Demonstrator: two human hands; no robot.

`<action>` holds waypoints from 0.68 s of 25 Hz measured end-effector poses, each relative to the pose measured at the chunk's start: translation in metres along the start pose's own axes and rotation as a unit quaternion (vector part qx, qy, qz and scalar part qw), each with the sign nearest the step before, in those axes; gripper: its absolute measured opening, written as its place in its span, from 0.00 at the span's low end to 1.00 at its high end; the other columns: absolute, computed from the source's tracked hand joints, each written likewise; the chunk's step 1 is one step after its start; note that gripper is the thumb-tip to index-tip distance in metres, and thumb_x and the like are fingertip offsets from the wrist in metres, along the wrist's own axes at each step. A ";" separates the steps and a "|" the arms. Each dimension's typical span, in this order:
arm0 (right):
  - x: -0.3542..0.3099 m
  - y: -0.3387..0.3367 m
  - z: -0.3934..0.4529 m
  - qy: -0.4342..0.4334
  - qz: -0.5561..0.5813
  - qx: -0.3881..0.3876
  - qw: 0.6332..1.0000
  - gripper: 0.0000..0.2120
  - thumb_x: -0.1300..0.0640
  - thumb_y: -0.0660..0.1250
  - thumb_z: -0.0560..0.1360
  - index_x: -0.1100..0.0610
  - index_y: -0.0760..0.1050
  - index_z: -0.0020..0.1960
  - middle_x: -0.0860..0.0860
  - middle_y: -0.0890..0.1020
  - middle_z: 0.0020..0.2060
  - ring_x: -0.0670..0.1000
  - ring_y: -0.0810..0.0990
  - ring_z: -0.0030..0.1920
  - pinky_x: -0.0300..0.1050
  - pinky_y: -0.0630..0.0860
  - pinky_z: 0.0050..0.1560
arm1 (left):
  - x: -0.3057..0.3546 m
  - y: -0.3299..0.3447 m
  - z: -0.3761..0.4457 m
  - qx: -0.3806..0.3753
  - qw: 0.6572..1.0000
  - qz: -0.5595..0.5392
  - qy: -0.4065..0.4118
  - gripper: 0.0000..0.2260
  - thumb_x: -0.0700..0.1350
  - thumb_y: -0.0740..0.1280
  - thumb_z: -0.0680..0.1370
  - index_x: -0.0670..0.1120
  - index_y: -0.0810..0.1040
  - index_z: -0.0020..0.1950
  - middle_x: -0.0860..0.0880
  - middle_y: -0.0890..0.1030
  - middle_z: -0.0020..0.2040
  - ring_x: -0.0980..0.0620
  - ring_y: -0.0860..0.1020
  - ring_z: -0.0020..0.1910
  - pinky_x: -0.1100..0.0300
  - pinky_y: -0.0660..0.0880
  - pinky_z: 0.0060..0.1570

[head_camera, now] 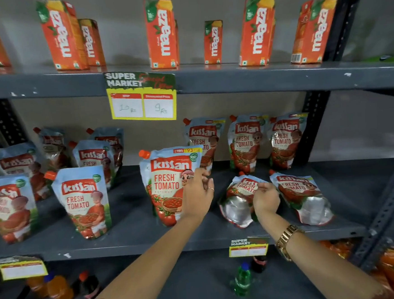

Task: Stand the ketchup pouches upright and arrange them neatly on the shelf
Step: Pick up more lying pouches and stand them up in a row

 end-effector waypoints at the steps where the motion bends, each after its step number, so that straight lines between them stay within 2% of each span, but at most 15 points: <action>1: 0.010 -0.002 0.003 0.003 -0.031 -0.014 0.999 0.13 0.68 0.60 0.73 0.65 0.75 0.56 0.63 0.79 0.57 0.63 0.76 0.59 0.49 0.71 0.58 | 0.000 0.012 0.000 -0.017 1.000 -0.002 -0.012 0.09 0.41 0.65 0.76 0.39 0.73 0.55 0.46 0.77 0.38 0.46 0.78 0.41 0.50 0.76 0.44; 3: 0.027 -0.008 0.007 0.012 -0.095 -0.041 0.995 0.14 0.66 0.62 0.73 0.64 0.74 0.59 0.64 0.76 0.60 0.64 0.72 0.62 0.52 0.68 0.62 | -0.007 0.040 0.002 -0.065 0.996 -0.006 -0.069 0.13 0.43 0.66 0.76 0.38 0.73 0.57 0.46 0.78 0.42 0.47 0.78 0.43 0.52 0.77 0.47; 5: 0.037 -0.009 0.006 0.011 -0.109 -0.080 0.991 0.17 0.64 0.62 0.74 0.66 0.70 0.62 0.66 0.74 0.61 0.64 0.70 0.64 0.54 0.67 0.64 | -0.019 0.067 0.001 -0.124 0.978 -0.026 -0.165 0.18 0.46 0.68 0.75 0.38 0.71 0.61 0.43 0.79 0.52 0.46 0.78 0.51 0.56 0.75 0.52; 7: 0.040 -0.010 0.005 -0.010 -0.096 -0.114 0.989 0.18 0.63 0.62 0.75 0.68 0.67 0.64 0.66 0.75 0.61 0.64 0.72 0.63 0.54 0.70 0.61 | -0.028 0.087 -0.001 -0.165 0.952 -0.049 -0.252 0.23 0.50 0.67 0.75 0.39 0.69 0.65 0.40 0.75 0.62 0.44 0.76 0.60 0.58 0.72 0.57; 10: 0.042 -0.009 0.009 -0.019 -0.100 -0.131 0.986 0.20 0.62 0.64 0.75 0.69 0.65 0.63 0.66 0.76 0.60 0.64 0.74 0.62 0.52 0.72 0.58 | -0.036 0.103 -0.003 -0.189 0.927 -0.068 -0.317 0.23 0.50 0.65 0.76 0.40 0.68 0.67 0.41 0.73 0.66 0.43 0.73 0.64 0.56 0.69 0.62; 12: 0.044 -0.009 0.014 -0.012 -0.101 -0.142 0.985 0.20 0.61 0.65 0.75 0.69 0.65 0.62 0.66 0.76 0.60 0.64 0.74 0.61 0.52 0.72 0.57 | -0.041 0.109 -0.002 -0.192 0.905 -0.118 -0.360 0.19 0.48 0.67 0.75 0.40 0.71 0.62 0.41 0.75 0.60 0.43 0.76 0.59 0.55 0.72 0.57; 14: 0.046 -0.010 0.018 0.005 -0.101 -0.142 0.985 0.21 0.60 0.66 0.74 0.70 0.65 0.61 0.66 0.77 0.59 0.64 0.76 0.60 0.49 0.72 0.53 | -0.040 0.109 -0.003 -0.210 0.865 -0.191 -0.413 0.15 0.44 0.69 0.74 0.39 0.72 0.55 0.40 0.79 0.51 0.44 0.79 0.48 0.53 0.76 0.48; 17: 0.051 -0.011 0.024 0.033 -0.097 -0.134 0.986 0.20 0.57 0.67 0.74 0.70 0.70 0.58 0.64 0.79 0.56 0.63 0.78 0.56 0.43 0.68 0.45 | -0.040 0.103 -0.008 -0.284 0.828 -0.187 -0.445 0.20 0.43 0.71 0.72 0.39 0.71 0.61 0.41 0.79 0.52 0.47 0.79 0.42 0.50 0.79 0.43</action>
Point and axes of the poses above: each hand's wrist, its own z-axis towards the middle knuckle, its own y-axis out of the palm, x = y × z, the point moved 5 cm from there along z, towards the middle knuckle
